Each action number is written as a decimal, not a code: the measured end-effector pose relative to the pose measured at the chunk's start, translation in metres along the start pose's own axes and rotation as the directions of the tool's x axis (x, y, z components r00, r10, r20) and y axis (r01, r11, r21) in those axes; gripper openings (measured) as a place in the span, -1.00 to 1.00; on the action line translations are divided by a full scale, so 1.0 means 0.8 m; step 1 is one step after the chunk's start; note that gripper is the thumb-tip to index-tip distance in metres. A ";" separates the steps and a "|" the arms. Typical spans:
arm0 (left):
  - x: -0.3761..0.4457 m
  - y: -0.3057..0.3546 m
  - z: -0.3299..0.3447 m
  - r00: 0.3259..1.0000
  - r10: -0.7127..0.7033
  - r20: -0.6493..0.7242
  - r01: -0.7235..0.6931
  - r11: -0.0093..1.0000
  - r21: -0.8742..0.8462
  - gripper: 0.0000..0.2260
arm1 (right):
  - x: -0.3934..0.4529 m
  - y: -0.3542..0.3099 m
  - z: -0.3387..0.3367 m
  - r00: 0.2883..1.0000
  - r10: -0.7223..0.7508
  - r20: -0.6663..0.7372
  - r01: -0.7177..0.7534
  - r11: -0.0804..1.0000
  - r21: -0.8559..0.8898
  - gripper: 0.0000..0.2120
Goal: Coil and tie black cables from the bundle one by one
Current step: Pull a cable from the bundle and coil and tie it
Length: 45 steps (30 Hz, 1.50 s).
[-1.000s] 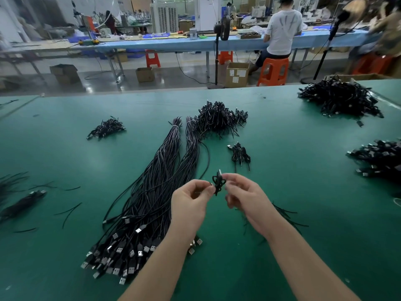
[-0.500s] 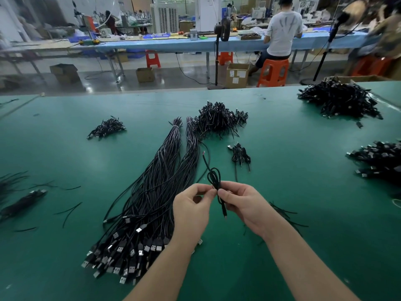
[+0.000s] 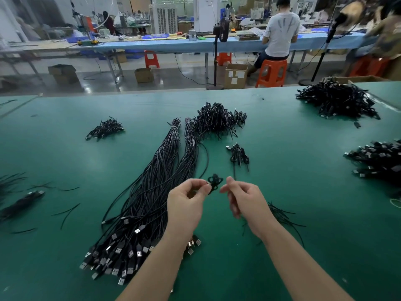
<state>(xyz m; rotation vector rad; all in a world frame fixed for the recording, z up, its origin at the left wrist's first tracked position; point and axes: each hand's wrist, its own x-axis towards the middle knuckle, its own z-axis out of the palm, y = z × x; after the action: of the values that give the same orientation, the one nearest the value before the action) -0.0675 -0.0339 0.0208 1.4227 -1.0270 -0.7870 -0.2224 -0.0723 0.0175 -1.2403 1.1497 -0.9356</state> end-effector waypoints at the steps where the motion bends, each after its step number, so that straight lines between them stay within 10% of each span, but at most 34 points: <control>1: 0.000 0.000 0.000 0.987 0.161 -0.010 -0.158 0.978 0.139 -0.90 | 0.000 -0.003 0.001 0.992 0.109 0.066 -0.112 0.993 0.044 -0.51; 5: -0.004 -0.008 -0.001 0.867 0.483 0.124 -0.491 0.782 0.384 -0.93 | 0.002 -0.008 0.002 0.943 0.209 0.260 -0.253 0.956 0.151 -0.58; 12: -0.004 -0.018 0.000 0.916 0.385 0.114 -0.398 0.836 0.377 -0.89 | 0.003 -0.003 -0.005 0.968 0.083 0.239 -0.105 0.991 0.081 -0.78; 18: -0.007 -0.018 0.004 0.990 -0.125 0.072 0.125 0.992 0.013 -0.86 | 0.000 -0.006 0.002 0.986 -0.034 0.164 0.040 0.999 -0.035 -0.87; 25: 0.002 -0.019 0.005 0.785 -0.517 0.342 0.614 0.720 -0.322 -0.93 | -0.004 0.006 0.004 0.969 -0.219 0.115 0.241 0.940 -0.240 -0.86; 32: -0.003 -0.018 0.002 0.991 -0.113 0.078 0.116 0.992 -0.041 -0.91 | -0.008 0.004 0.001 0.980 0.189 0.067 -0.198 0.962 0.187 -0.79; 35: -0.006 -0.020 0.002 0.990 0.126 0.063 -0.135 0.977 0.163 -0.86 | -0.009 0.000 0.000 0.910 0.381 0.161 -0.402 0.906 0.128 -0.42; 38: -0.011 -0.026 0.000 0.932 0.344 0.117 -0.362 0.864 0.350 -0.79 | -0.009 0.001 0.001 0.875 0.356 0.328 -0.433 0.879 0.200 -0.49; 45: -0.011 -0.030 -0.004 0.969 0.212 0.125 -0.239 0.929 0.281 -0.85 | -0.006 0.005 -0.003 0.926 0.198 0.323 -0.246 0.962 0.116 -0.82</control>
<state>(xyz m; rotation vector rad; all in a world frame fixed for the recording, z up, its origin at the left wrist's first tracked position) -0.0644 -0.0251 -0.0036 1.4928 -1.3986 -0.5498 -0.2260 -0.0673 0.0140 -1.0595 0.9271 -0.6211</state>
